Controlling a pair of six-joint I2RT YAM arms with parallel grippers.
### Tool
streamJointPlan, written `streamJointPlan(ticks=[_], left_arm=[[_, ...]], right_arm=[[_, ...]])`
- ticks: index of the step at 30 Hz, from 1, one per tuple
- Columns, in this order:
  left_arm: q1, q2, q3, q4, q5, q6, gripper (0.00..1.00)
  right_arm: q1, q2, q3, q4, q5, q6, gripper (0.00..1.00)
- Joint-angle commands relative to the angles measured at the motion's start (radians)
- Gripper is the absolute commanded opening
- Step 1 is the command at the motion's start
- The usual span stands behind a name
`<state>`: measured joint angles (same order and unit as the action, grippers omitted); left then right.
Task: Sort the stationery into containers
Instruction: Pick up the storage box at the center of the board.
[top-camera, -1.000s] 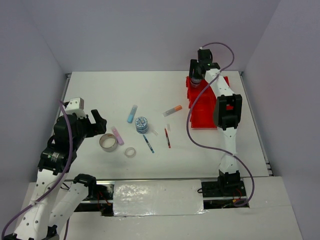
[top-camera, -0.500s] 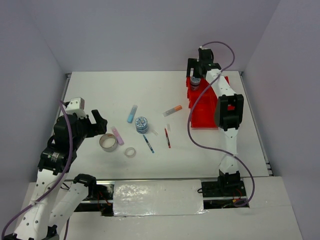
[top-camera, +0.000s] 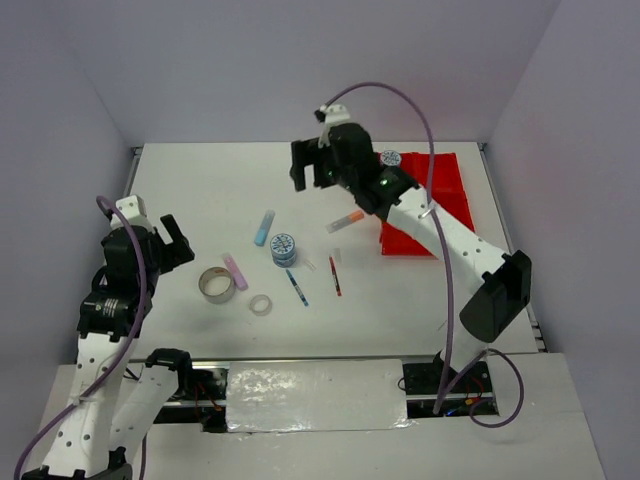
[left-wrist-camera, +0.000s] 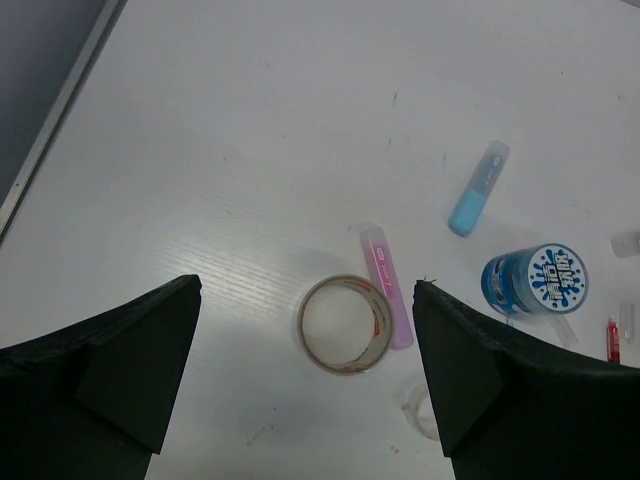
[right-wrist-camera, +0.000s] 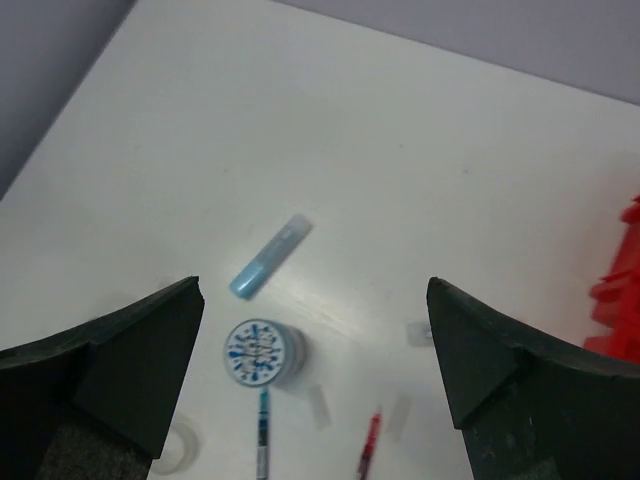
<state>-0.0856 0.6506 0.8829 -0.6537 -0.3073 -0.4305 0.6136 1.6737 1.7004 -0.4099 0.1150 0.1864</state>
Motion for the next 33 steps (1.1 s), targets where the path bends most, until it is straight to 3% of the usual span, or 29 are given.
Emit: streamJointPlan(ticks=[1, 4, 7, 9, 23, 26, 29, 33], left_arm=[[0.014, 0.009, 0.028, 0.025, 0.008, -0.010, 0.99], [0.014, 0.014, 0.027, 0.031, 0.025, -0.002, 0.99], [0.012, 0.017, 0.024, 0.035, 0.040, 0.002, 0.99], [0.012, 0.018, 0.024, 0.037, 0.045, 0.004, 0.99], [0.004, 0.015, 0.019, 0.048, 0.085, 0.016, 0.99], [0.004, 0.018, 0.021, 0.049, 0.092, 0.019, 0.99], [0.004, 0.018, 0.018, 0.054, 0.105, 0.022, 0.99], [0.004, 0.014, 0.016, 0.062, 0.122, 0.027, 0.99]], right_arm=[[0.081, 0.018, -0.142, 0.089, 0.139, 0.096, 1.00], [0.191, 0.126, -0.124, 0.106, 0.175, 0.107, 1.00], [0.228, 0.277, 0.007, -0.010, 0.219, 0.122, 1.00], [0.250, 0.319, 0.007, -0.012, 0.209, 0.131, 1.00], [0.299, 0.353, -0.171, 0.082, 0.103, 0.157, 0.99], [0.299, 0.350, -0.180, 0.077, 0.110, 0.159, 0.92], [0.302, 0.339, -0.188, 0.085, 0.126, 0.154, 0.69], [0.304, 0.313, -0.194, 0.117, 0.129, 0.139, 0.63]])
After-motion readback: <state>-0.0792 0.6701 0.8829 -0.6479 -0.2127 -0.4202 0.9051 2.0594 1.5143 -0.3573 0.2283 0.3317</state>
